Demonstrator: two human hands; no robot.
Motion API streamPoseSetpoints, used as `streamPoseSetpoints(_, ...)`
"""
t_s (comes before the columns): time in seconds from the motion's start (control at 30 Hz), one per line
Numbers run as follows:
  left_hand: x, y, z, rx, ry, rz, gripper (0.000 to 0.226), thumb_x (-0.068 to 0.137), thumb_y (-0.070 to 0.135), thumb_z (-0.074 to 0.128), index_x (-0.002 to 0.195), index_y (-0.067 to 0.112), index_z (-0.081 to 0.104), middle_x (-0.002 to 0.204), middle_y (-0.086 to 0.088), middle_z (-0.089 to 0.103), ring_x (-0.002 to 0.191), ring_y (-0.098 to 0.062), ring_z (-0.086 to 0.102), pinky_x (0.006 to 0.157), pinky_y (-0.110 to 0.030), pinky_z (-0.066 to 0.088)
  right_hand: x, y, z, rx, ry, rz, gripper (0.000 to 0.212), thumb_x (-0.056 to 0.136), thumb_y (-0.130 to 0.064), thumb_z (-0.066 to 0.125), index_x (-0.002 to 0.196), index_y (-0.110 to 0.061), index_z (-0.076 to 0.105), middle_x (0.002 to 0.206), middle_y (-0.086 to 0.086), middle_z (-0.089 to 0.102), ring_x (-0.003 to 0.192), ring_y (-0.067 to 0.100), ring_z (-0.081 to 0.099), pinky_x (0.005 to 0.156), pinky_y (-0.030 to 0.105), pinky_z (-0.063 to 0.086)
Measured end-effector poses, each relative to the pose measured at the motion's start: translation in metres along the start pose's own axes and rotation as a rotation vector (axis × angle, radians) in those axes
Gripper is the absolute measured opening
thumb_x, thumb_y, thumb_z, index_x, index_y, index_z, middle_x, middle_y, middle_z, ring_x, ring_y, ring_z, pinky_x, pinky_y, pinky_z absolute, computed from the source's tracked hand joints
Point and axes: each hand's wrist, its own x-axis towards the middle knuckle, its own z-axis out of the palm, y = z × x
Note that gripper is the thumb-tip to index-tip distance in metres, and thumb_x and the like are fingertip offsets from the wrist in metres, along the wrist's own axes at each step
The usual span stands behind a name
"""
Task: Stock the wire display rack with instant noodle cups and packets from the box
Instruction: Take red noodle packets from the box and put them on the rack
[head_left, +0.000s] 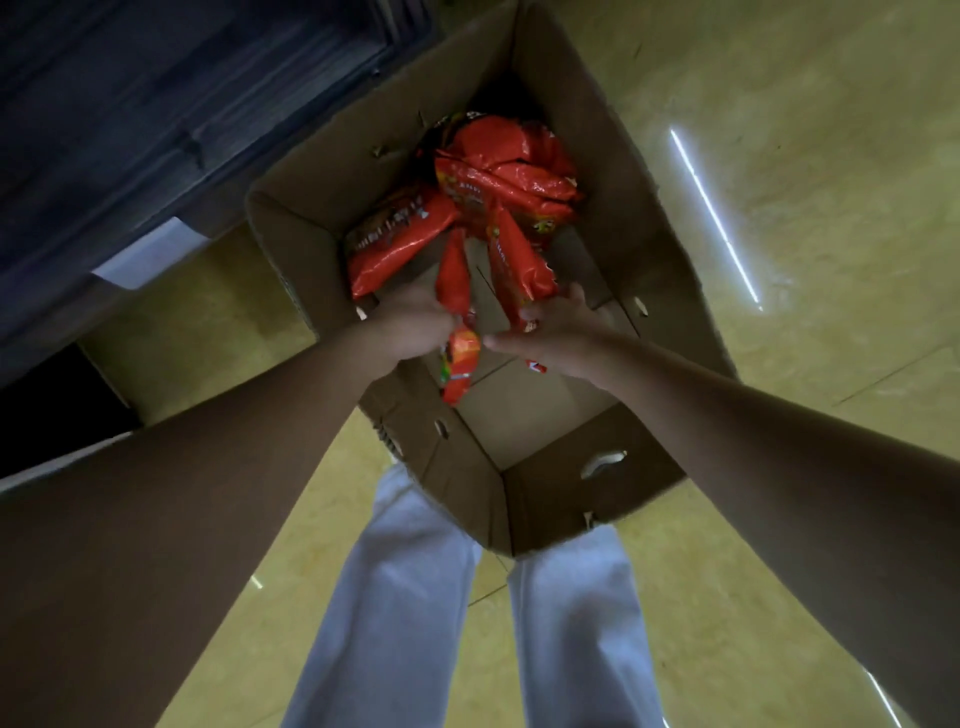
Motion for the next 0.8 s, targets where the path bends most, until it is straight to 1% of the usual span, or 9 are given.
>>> streamPoseSetpoints(0.07,-0.025,0.015,0.008,-0.054,-0.027,-0.002,0.014,0.094,0.014,0.051,0.097,0.007,0.063,0.086,-0.005,0.061,0.082,-0.015,0.057,0.078,-0.028,0.047,-0.018,-0.003,-0.005,-0.030,-0.021,-0.025,0.079,0.080,-0.058,0.061,0.140,-0.010,0.041,0.139,0.011,0.024,0.124,0.027,0.039,0.087,0.023,0.032)
streamPoseSetpoints(0.13,-0.048,0.029,0.017,-0.145,-0.035,-0.024,0.018,0.093,0.014,0.053,0.106,0.005,0.062,0.094,-0.009,0.066,0.087,-0.017,0.063,0.080,-0.029,0.053,-0.038,-0.005,-0.010,-0.100,-0.039,-0.047,0.083,0.075,-0.063,0.062,0.138,-0.012,0.043,0.137,0.012,0.027,0.124,0.028,0.038,0.094,0.025,0.034)
streamPoseSetpoints(0.27,-0.094,0.051,0.033,-0.295,0.013,-0.033,0.033,0.073,0.023,0.064,0.095,0.000,0.070,0.098,-0.018,0.071,0.098,-0.030,0.066,0.094,-0.046,0.050,-0.074,-0.003,-0.024,-0.330,0.003,-0.080,0.081,0.073,-0.064,0.064,0.132,-0.011,0.048,0.131,0.015,0.033,0.122,0.030,0.041,0.102,0.034,0.040)
streamPoseSetpoints(0.33,-0.114,0.060,0.040,-0.385,0.010,-0.017,0.026,0.078,0.016,0.063,0.093,-0.005,0.069,0.101,-0.021,0.069,0.102,-0.032,0.064,0.097,-0.047,0.048,-0.090,-0.001,-0.036,-0.405,0.053,-0.068,0.075,0.077,-0.058,0.065,0.130,-0.009,0.047,0.132,0.016,0.033,0.119,0.031,0.047,0.100,0.037,0.043)
streamPoseSetpoints(0.4,-0.132,0.068,0.047,-0.432,-0.003,0.001,0.012,0.087,0.008,0.058,0.086,0.004,0.070,0.103,-0.018,0.069,0.105,-0.030,0.062,0.100,-0.043,0.047,-0.105,0.000,-0.049,-0.466,0.105,-0.065,0.069,0.081,-0.053,0.064,0.130,-0.008,0.047,0.133,0.017,0.035,0.118,0.032,0.050,0.095,0.038,0.045)
streamPoseSetpoints(0.47,-0.151,0.077,0.051,-0.475,-0.009,0.023,0.014,0.088,0.008,0.058,0.083,0.014,0.070,0.107,-0.015,0.069,0.107,-0.027,0.062,0.099,-0.039,0.047,-0.121,0.001,-0.060,-0.522,0.156,-0.083,0.065,0.084,-0.046,0.064,0.132,-0.005,0.046,0.134,0.017,0.037,0.118,0.033,0.051,0.094,0.039,0.046)
streamPoseSetpoints(0.67,-0.201,0.095,0.045,-0.550,-0.023,0.083,0.027,0.089,0.003,0.055,0.112,0.012,0.062,0.105,-0.008,0.069,0.098,-0.018,0.065,0.084,-0.023,0.050,-0.170,0.005,-0.074,-0.530,0.320,-0.144,0.033,0.096,-0.017,0.049,0.126,-0.002,0.049,0.131,0.015,0.045,0.115,0.032,0.054,0.093,0.038,0.046)
streamPoseSetpoints(0.73,-0.219,0.097,0.037,-0.497,-0.005,0.098,0.026,0.088,0.002,0.056,0.112,0.010,0.063,0.102,-0.008,0.069,0.089,-0.015,0.065,0.071,-0.017,0.051,-0.189,0.003,-0.076,-0.511,0.365,-0.169,0.030,0.096,-0.016,0.049,0.123,-0.004,0.053,0.125,0.014,0.047,0.112,0.030,0.055,0.092,0.036,0.045)
streamPoseSetpoints(0.8,-0.239,0.096,0.029,-0.413,0.025,0.120,0.022,0.088,0.003,0.056,0.108,0.010,0.063,0.097,-0.006,0.067,0.080,-0.012,0.063,0.067,-0.017,0.050,-0.215,-0.001,-0.077,-0.488,0.393,-0.196,0.031,0.095,-0.020,0.050,0.122,-0.004,0.055,0.123,0.012,0.047,0.112,0.029,0.054,0.092,0.036,0.045)
